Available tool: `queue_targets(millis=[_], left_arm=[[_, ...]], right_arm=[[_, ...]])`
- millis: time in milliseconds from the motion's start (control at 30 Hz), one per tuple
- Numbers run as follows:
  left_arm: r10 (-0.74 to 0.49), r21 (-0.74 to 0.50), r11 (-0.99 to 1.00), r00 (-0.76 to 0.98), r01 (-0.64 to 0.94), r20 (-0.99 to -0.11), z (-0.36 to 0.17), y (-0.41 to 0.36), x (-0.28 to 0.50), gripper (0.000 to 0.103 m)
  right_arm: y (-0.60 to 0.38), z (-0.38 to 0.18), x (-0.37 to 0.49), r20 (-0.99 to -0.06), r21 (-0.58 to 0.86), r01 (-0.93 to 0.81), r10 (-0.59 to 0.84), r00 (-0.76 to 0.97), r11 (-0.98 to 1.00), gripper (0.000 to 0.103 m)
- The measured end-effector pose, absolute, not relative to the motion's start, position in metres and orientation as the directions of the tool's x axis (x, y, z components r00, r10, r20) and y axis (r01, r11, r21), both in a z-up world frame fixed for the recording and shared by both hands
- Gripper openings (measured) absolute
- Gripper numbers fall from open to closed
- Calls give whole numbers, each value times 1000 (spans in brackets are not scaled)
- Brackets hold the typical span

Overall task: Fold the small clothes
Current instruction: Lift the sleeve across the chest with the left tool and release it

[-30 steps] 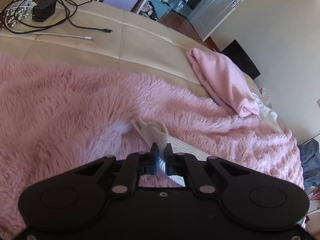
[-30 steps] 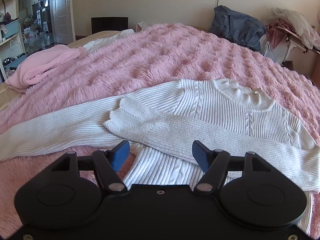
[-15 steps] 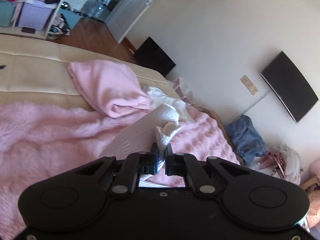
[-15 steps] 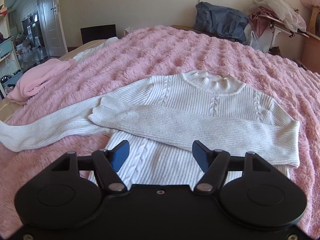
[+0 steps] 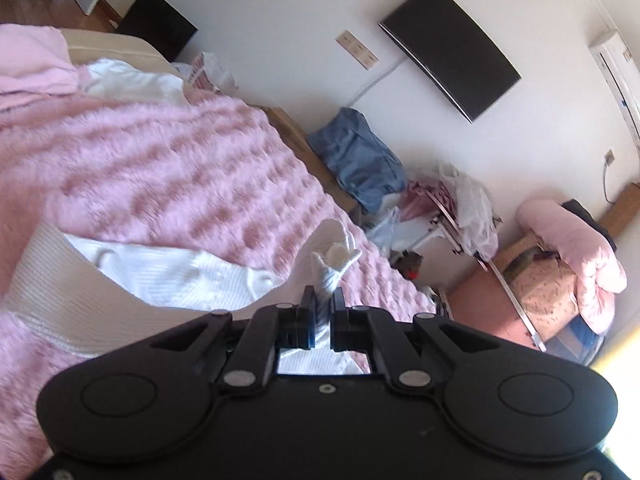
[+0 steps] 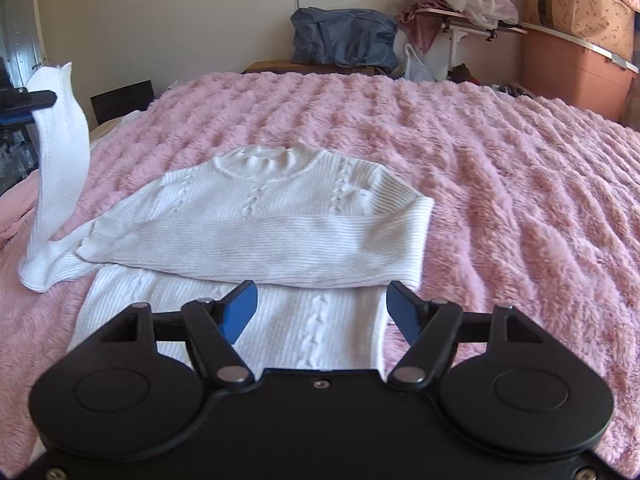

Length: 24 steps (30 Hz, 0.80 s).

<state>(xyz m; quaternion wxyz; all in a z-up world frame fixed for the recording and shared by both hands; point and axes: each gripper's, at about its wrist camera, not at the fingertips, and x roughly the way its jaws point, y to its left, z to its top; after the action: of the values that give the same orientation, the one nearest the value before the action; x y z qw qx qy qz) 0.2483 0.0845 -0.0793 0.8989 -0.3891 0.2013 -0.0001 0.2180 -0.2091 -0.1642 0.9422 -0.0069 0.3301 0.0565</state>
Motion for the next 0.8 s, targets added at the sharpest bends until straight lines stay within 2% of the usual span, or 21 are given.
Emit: queue_targets(millis=[167,333,633,733,800], left_arm=[[-286,-705,706,883,-69,-373,-99,8,288,3],[-381,-682,731,812,-28,-442,-138,-60,319,3],[-414,-620,783,712,-39,-567,-212,-101,344,3],[-448,-620,784,660,-35,-603,-232,-104,350,6],[-447,-607,794,653,-26,-612,-234,-104,350,15]], right_arm=[[-245,-167,215,-629,37,-54,65,775,998,72],[-273,-174,217,-639,39,-3,27,768,999,72],[-301,-181,226,-643,36,53,-17,765,998,72],[-302,-181,228,-645,43,57,-16,764,997,72],[-301,-180,229,-645,41,57,-17,764,998,72]])
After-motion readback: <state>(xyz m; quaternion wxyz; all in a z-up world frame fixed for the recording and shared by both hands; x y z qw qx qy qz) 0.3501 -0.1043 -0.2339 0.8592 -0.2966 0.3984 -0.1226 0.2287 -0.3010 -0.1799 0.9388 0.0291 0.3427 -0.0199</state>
